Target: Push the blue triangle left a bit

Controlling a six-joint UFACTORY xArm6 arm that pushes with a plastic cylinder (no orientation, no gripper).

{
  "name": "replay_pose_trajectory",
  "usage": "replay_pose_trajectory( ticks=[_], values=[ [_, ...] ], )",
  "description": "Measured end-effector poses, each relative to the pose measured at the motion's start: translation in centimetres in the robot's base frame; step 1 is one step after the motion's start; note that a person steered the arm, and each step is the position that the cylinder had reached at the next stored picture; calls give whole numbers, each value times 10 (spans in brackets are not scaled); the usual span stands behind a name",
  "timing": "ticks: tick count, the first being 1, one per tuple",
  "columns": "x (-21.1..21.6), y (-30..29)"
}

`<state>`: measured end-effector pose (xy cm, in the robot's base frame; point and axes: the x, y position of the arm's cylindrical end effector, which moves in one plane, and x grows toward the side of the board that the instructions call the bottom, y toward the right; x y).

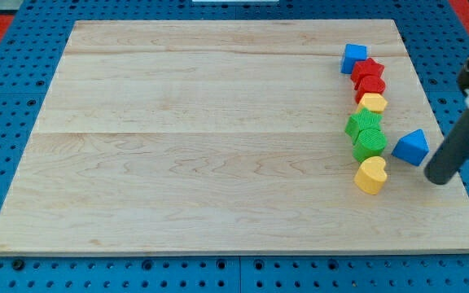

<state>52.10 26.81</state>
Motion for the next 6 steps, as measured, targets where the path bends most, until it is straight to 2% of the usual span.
replay_pose_trajectory(
  ticks=[1, 6],
  values=[
    [-5, 17],
    [-33, 3]
  ],
)
